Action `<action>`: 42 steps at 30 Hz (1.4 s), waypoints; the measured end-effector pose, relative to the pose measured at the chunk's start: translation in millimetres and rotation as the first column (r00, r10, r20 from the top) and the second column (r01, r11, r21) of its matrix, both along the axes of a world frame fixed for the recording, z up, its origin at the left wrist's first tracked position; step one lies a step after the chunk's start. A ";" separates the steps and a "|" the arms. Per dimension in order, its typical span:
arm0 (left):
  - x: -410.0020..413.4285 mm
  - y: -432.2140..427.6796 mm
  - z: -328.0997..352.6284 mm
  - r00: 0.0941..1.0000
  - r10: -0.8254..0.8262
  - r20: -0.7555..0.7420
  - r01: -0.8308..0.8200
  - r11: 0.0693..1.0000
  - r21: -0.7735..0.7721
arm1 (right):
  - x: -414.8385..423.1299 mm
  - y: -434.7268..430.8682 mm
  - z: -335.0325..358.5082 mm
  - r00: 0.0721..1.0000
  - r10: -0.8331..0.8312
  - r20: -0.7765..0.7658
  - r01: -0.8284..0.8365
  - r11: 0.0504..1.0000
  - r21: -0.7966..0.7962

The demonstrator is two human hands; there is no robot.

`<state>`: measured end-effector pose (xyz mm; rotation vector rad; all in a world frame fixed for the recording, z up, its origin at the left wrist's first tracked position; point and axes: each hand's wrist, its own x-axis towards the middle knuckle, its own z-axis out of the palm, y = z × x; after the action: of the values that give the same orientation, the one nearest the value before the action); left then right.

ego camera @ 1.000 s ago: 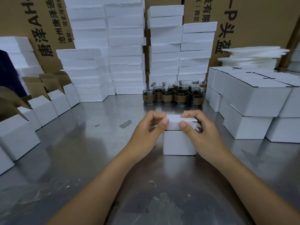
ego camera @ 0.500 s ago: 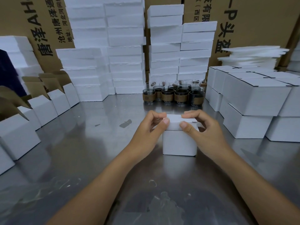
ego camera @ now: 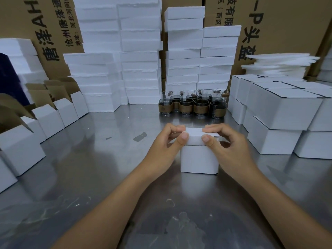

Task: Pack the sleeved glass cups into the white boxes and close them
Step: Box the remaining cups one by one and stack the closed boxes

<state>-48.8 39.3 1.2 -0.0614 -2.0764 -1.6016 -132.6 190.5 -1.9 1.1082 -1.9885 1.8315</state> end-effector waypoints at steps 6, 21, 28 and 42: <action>1.0 -1.3 -0.8 1.000 -0.017 0.022 0.017 1.000 0.001 | 0.8 0.6 -2.7 1.000 0.007 0.009 -0.008 0.999 0.037; -8.5 -9.9 -4.2 0.967 -0.111 0.228 0.070 0.981 0.179 | -1.2 -0.9 -3.6 0.985 0.095 0.142 -0.100 0.995 0.030; -3.3 -10.6 -5.5 0.978 -0.090 0.187 0.063 0.987 0.148 | 3.5 0.8 -5.7 0.990 -0.133 -0.037 0.136 0.982 0.132; 0.0 -4.5 -4.9 0.989 -0.043 0.143 0.030 0.996 0.089 | 21.6 -9.7 -10.2 0.955 -0.243 -0.169 0.288 0.895 0.341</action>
<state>-48.8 34.8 -3.7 0.0487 -2.1217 -1.7628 -111.0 180.9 -12.1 0.9463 -2.3291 1.2617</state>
